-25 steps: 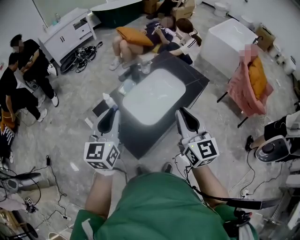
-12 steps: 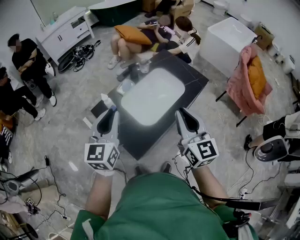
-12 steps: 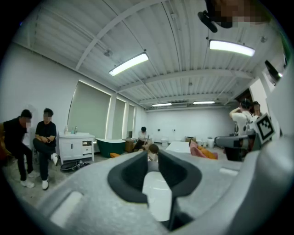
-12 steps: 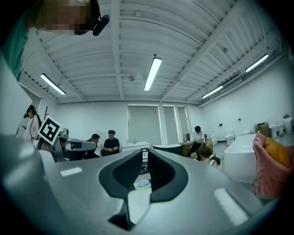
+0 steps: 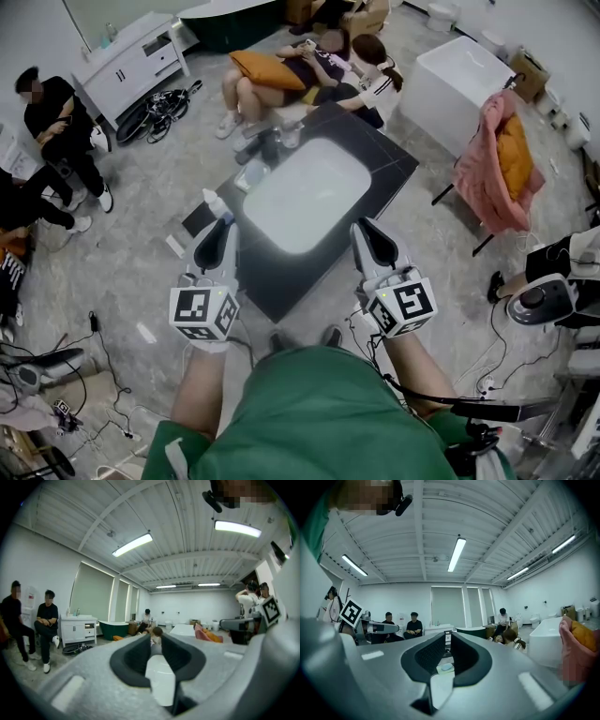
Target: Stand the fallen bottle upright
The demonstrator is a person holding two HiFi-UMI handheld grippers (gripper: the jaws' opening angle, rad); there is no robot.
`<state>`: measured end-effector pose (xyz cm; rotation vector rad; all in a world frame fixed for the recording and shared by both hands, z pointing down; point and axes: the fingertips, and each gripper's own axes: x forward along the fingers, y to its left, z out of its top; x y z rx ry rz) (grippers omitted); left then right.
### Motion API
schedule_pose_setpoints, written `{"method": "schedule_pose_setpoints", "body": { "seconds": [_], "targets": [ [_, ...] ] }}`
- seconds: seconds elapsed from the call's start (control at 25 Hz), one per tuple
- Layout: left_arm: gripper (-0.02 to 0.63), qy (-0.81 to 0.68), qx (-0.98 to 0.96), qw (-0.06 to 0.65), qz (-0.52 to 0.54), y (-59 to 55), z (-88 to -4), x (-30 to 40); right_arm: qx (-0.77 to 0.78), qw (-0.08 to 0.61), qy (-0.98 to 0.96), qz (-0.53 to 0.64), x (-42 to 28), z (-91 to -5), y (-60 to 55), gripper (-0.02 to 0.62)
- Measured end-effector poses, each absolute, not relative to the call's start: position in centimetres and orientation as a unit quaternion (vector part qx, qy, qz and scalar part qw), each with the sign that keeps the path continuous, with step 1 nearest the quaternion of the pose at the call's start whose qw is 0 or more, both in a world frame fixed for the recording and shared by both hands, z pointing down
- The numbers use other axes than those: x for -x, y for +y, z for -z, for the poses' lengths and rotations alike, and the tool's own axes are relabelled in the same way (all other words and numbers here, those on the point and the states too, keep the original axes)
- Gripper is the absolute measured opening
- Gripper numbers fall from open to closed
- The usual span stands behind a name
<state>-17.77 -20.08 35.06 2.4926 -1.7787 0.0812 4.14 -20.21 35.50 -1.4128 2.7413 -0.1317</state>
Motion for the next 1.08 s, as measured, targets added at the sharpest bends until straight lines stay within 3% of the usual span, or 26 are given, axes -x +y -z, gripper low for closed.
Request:
{"method": "schedule_pose_setpoints", "body": {
  "seconds": [1.08],
  "targets": [
    [0.067, -0.579, -0.814, 0.046, -0.031, -21.2, -35.8, 19.7, 0.459, 0.024, 0.887, 0.044, -2.5, -35.8, -20.9, 0.035]
  ]
}}
